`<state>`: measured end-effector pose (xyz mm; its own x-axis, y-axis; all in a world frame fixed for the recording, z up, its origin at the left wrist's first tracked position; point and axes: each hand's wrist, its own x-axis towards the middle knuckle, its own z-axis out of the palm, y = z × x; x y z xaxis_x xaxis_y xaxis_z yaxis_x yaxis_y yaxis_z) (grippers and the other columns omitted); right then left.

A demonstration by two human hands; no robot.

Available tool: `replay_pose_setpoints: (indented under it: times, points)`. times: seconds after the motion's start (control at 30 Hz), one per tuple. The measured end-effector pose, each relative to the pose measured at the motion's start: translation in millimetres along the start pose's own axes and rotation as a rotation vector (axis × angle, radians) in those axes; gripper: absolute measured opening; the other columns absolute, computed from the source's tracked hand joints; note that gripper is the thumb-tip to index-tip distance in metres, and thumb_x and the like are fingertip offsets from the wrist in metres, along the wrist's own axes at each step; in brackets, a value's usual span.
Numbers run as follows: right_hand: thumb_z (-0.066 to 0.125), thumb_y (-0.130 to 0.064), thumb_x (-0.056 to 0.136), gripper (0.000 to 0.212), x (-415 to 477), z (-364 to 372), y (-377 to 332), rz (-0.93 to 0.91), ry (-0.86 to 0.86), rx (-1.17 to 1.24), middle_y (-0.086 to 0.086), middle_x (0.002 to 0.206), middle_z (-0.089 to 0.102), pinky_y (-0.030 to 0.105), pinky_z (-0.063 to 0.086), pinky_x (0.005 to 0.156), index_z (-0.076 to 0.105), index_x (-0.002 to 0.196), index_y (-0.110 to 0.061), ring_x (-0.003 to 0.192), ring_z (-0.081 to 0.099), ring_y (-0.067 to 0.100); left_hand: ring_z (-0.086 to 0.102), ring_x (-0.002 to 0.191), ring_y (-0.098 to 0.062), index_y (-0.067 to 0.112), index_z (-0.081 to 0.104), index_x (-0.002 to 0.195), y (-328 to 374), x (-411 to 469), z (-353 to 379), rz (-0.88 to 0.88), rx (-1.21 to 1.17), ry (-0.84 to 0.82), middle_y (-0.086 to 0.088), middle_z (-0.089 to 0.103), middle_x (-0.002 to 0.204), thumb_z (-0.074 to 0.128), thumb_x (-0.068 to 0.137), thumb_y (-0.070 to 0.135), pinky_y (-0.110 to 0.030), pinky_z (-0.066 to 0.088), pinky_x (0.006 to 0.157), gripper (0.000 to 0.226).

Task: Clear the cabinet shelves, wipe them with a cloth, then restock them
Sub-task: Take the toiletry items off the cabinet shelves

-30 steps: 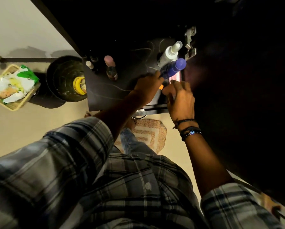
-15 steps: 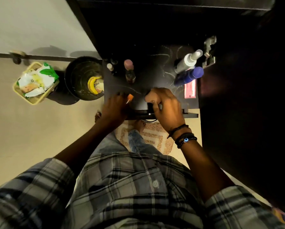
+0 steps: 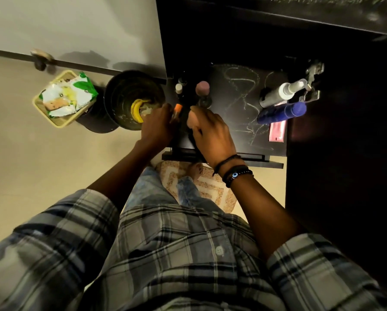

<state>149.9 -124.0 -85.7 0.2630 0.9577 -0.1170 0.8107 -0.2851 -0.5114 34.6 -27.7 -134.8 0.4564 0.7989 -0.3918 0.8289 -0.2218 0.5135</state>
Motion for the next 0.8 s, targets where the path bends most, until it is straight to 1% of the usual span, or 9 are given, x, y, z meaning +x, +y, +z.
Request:
replay_pose_setpoints:
  times: [0.1, 0.17, 0.27, 0.4, 0.47, 0.53, 0.67, 0.73, 0.8]
  points:
    - [0.055, 0.002, 0.086, 0.039, -0.7, 0.6, -2.4, -0.016, 0.011, -0.005, 0.021, 0.119, 0.062, 0.045, 0.055, 0.078, 0.055, 0.125, 0.000, 0.095, 0.062, 0.042, 0.055, 0.085, -0.033, 0.008, 0.057, 0.097, -6.3, -3.3, 1.2, 0.040, -0.012, -0.029, -0.014, 0.057, 0.101, 0.053, 0.089, 0.032, -0.045, 0.048, 0.068, 0.026]
    - [0.058, 0.000, 0.086, 0.042, -2.7, -0.9, -1.3, -0.010, 0.005, -0.009, 0.021, 0.122, 0.061, 0.043, 0.054, 0.081, 0.054, 0.128, -0.001, 0.098, 0.061, 0.042, 0.056, 0.086, -0.034, 0.008, 0.056, 0.101, -10.4, -7.8, 0.2, 0.067, -0.022, -0.029, -0.016, 0.057, 0.102, 0.058, 0.086, 0.025, -0.047, 0.048, 0.070, 0.023]
    - [0.058, -0.010, 0.090, 0.044, -7.6, -6.2, -0.9, 0.023, 0.016, -0.010, 0.018, 0.126, 0.060, 0.039, 0.051, 0.085, 0.051, 0.133, -0.004, 0.104, 0.058, 0.038, 0.057, 0.089, -0.034, 0.008, 0.055, 0.109, -9.7, -16.3, -4.1, 0.099, -0.034, 0.009, -0.016, 0.059, 0.104, 0.058, 0.086, 0.021, -0.044, 0.049, 0.070, 0.026]
    - [0.051, -0.023, 0.096, 0.036, -20.5, -20.2, 2.6, 0.074, 0.105, 0.040, 0.012, 0.117, 0.063, 0.030, 0.044, 0.085, 0.053, 0.130, -0.011, 0.103, 0.057, 0.030, 0.059, 0.087, -0.030, 0.009, 0.055, 0.116, 4.0, -25.3, -16.3, 0.171, -0.070, 0.087, -0.014, 0.058, 0.109, 0.059, 0.087, 0.023, -0.037, 0.047, 0.068, 0.032]
    - [0.053, -0.020, 0.095, 0.030, -26.7, -30.8, 14.2, 0.127, 0.176, 0.033, 0.011, 0.113, 0.063, 0.027, 0.040, 0.086, 0.057, 0.123, -0.010, 0.102, 0.053, 0.026, 0.059, 0.086, -0.030, 0.009, 0.055, 0.118, 20.0, -27.9, -25.6, 0.233, -0.097, 0.120, -0.014, 0.057, 0.111, 0.057, 0.089, 0.025, -0.039, 0.049, 0.069, 0.033]
    - [0.057, -0.018, 0.092, 0.024, -30.9, -43.5, 31.2, 0.187, 0.287, -0.019, 0.012, 0.108, 0.062, 0.026, 0.036, 0.084, 0.060, 0.115, -0.009, 0.099, 0.049, 0.025, 0.058, 0.092, -0.032, 0.008, 0.054, 0.120, 42.2, -28.5, -34.9, 0.311, -0.106, 0.155, -0.015, 0.056, 0.113, 0.055, 0.090, 0.023, -0.040, 0.050, 0.075, 0.033]
    - [0.059, -0.020, 0.089, 0.034, -33.0, -70.6, 61.7, 0.355, 0.422, -0.080, 0.013, 0.114, 0.059, 0.029, 0.035, 0.094, 0.057, 0.121, -0.008, 0.108, 0.048, 0.030, 0.057, 0.100, -0.033, 0.007, 0.057, 0.119, 96.0, -21.6, -41.8, 0.487, -0.099, 0.178, -0.016, 0.057, 0.115, 0.052, 0.090, 0.022, -0.040, 0.050, 0.079, 0.032]
    - [0.061, -0.022, 0.087, 0.040, -32.9, -81.3, 71.9, 0.421, 0.450, -0.099, 0.013, 0.124, 0.054, 0.030, 0.037, 0.097, 0.054, 0.125, -0.009, 0.115, 0.045, 0.030, 0.056, 0.104, -0.031, 0.008, 0.056, 0.121, 121.8, -12.6, -34.9, 0.558, -0.071, 0.155, -0.015, 0.057, 0.118, 0.051, 0.091, 0.023, -0.039, 0.049, 0.082, 0.033]
    - [0.063, -0.022, 0.086, 0.043, -32.1, -88.6, 80.5, 0.459, 0.453, -0.116, 0.012, 0.129, 0.051, 0.029, 0.036, 0.099, 0.053, 0.126, -0.009, 0.118, 0.043, 0.030, 0.054, 0.111, -0.031, 0.008, 0.054, 0.124, 144.5, -2.2, -23.6, 0.628, -0.026, 0.119, -0.015, 0.056, 0.123, 0.049, 0.092, 0.024, -0.040, 0.046, 0.089, 0.036]
